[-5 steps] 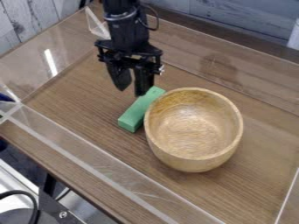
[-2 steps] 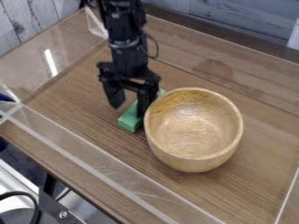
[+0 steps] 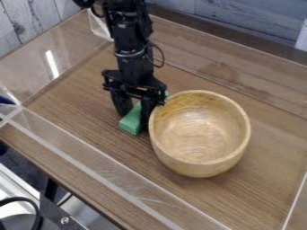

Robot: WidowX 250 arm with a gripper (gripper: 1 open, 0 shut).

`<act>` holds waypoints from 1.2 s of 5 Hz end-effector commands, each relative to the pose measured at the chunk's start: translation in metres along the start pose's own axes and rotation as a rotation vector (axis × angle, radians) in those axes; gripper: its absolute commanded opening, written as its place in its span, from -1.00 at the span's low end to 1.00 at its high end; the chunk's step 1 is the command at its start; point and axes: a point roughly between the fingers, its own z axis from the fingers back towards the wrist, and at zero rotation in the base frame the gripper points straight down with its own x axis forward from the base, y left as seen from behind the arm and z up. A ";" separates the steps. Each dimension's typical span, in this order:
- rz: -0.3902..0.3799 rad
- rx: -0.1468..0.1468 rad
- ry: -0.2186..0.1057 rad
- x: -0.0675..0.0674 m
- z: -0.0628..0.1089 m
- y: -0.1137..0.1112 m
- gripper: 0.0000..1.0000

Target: Put the green block in the brown bowl

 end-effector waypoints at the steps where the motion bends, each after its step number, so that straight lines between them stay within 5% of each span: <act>1: -0.001 0.005 -0.027 0.005 0.008 -0.002 -1.00; 6: 0.006 -0.030 -0.039 0.004 0.034 -0.009 -1.00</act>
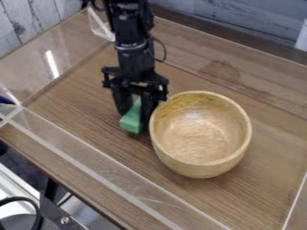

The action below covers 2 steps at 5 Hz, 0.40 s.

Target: Put the green block in the brown bowl

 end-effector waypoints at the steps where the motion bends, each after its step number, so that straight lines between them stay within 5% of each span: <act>1: -0.033 0.001 -0.093 0.016 0.030 -0.015 -1.00; 2: -0.066 -0.006 -0.103 0.023 0.036 -0.036 -1.00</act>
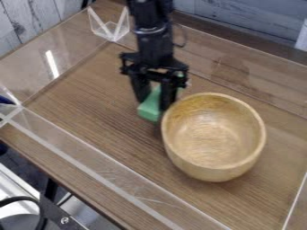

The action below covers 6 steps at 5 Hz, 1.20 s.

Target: Put the green block in the brown bowl

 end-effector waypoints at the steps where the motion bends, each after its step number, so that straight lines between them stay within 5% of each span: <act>1: -0.055 0.002 -0.067 0.019 0.016 -0.031 -1.00; 2: -0.101 0.006 -0.054 0.024 0.007 -0.059 -1.00; 3: -0.087 0.019 -0.054 0.022 0.006 -0.034 -1.00; 6: -0.072 0.051 -0.034 0.029 -0.011 -0.019 -1.00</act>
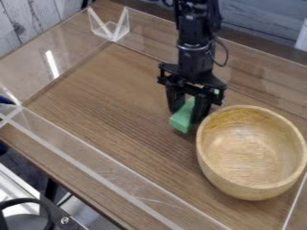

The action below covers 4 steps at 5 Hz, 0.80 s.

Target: Put the green block in the brown bowl

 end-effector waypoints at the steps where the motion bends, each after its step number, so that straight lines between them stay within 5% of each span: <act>1: -0.001 0.009 -0.048 0.008 0.011 0.004 -1.00; 4: 0.002 0.016 -0.040 0.008 0.008 0.009 -1.00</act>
